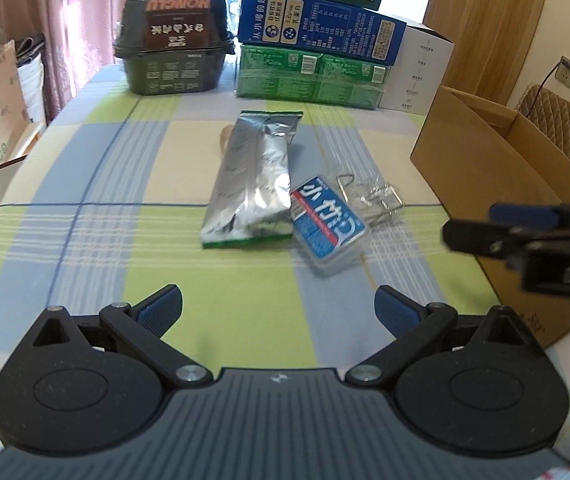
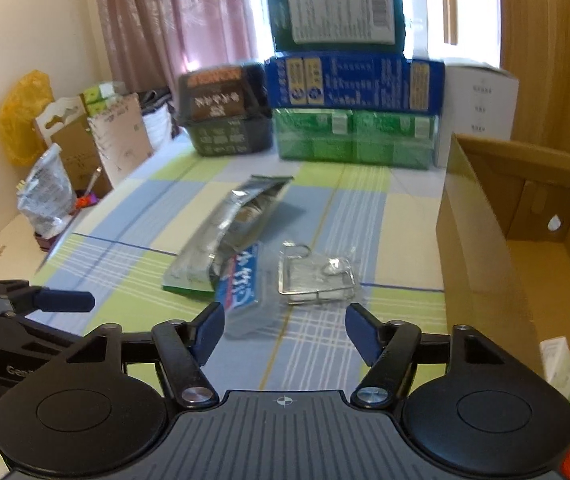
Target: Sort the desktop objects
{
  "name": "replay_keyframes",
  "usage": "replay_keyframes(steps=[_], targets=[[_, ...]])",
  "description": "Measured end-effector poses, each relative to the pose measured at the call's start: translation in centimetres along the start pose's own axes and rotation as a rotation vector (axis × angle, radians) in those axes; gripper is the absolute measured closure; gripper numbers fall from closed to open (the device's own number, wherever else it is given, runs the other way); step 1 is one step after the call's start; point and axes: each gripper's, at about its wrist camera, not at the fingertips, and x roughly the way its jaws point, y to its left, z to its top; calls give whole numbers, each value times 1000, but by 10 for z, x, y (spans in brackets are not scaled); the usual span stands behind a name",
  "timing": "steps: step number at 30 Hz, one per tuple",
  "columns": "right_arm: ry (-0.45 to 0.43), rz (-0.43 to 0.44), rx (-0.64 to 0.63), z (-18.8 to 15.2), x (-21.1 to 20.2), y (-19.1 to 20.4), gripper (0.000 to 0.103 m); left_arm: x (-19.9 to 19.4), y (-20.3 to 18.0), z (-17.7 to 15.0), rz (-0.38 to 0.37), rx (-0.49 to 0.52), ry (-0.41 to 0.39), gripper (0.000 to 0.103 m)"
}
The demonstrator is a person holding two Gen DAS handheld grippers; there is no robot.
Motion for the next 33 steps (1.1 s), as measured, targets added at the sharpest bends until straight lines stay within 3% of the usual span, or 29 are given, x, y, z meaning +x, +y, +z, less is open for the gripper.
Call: replay_keyframes(steps=[10, 20, 26, 28, 33], targets=[[-20, -21, 37, 12, 15, -19, 39, 51, -3, 24, -61, -34, 27, 20], [-47, -20, 42, 21, 17, -24, 39, 80, -16, 34, -127, -52, 31, 23], [-33, -20, 45, 20, 20, -26, 39, 104, -14, 37, -144, -94, 76, 41], [-28, -13, 42, 19, 22, -25, 39, 105, -12, 36, -132, -90, 81, 48], [2, -3, 1, 18, 33, -18, 39, 96, -2, 34, -63, -35, 82, 49]])
